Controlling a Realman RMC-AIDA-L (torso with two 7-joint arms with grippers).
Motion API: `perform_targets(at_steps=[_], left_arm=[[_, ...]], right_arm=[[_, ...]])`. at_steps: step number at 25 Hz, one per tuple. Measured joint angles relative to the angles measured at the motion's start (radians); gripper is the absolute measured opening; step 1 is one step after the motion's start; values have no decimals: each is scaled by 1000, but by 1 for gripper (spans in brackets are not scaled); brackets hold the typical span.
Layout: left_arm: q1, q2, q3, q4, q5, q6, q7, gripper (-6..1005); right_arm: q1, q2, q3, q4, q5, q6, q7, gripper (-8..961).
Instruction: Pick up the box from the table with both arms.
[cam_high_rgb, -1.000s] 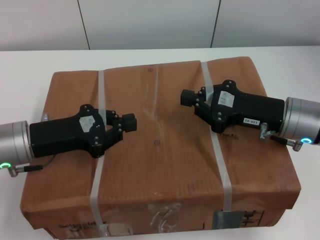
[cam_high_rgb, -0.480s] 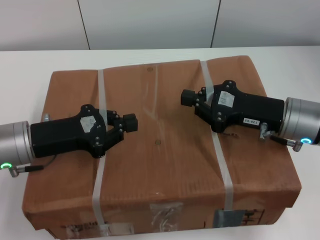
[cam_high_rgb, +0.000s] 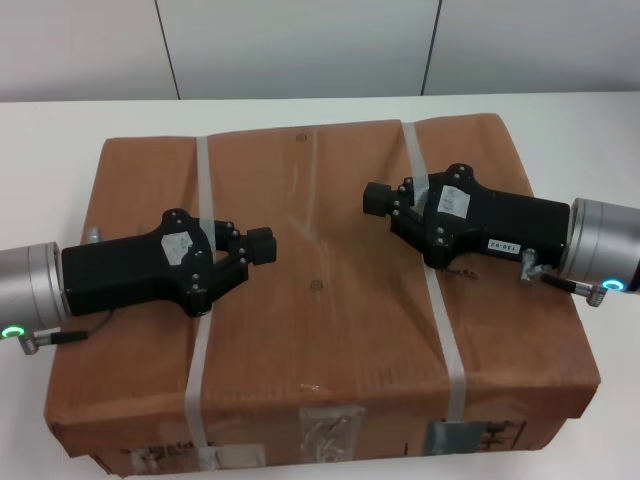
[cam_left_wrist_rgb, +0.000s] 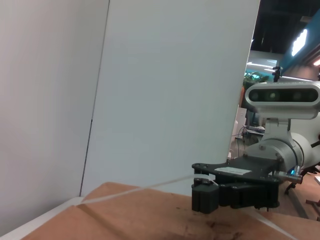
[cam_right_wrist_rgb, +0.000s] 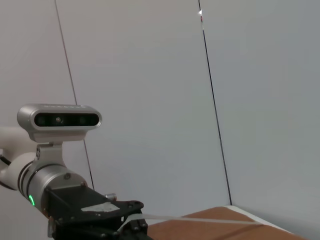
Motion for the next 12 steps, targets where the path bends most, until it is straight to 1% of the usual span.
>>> perform_targets(at_steps=[12], left_arm=[[0,0,0,2,0,-11,0,69]], right_arm=[[-2,0,6,0,0,0,0,23]])
